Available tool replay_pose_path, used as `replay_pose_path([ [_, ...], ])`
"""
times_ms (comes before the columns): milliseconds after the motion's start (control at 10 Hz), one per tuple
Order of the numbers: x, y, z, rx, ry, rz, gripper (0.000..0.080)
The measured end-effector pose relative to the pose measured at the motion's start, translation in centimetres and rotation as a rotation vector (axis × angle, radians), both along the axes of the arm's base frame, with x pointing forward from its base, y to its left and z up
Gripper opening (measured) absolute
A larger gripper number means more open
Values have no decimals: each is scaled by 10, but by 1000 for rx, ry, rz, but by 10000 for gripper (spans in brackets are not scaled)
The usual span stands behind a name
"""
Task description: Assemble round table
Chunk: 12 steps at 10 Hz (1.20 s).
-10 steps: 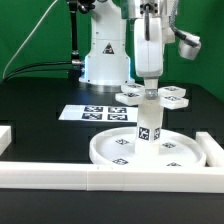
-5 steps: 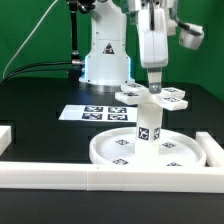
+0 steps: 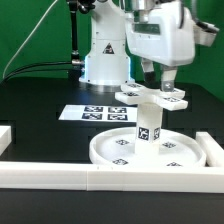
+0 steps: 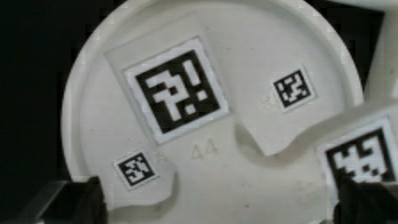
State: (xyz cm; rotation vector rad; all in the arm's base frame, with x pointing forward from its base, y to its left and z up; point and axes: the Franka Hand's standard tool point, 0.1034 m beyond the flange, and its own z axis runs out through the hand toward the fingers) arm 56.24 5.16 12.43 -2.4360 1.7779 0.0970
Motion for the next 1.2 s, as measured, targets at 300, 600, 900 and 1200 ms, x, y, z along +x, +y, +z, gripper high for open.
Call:
replay_pose_path([
  [300, 3, 2, 3, -6, -30, 272, 649],
  [600, 3, 1, 3, -10, -61, 498, 649],
  [900, 3, 2, 3, -51, -84, 821, 649],
  [1200, 2, 8, 3, -60, -104, 1042, 649],
])
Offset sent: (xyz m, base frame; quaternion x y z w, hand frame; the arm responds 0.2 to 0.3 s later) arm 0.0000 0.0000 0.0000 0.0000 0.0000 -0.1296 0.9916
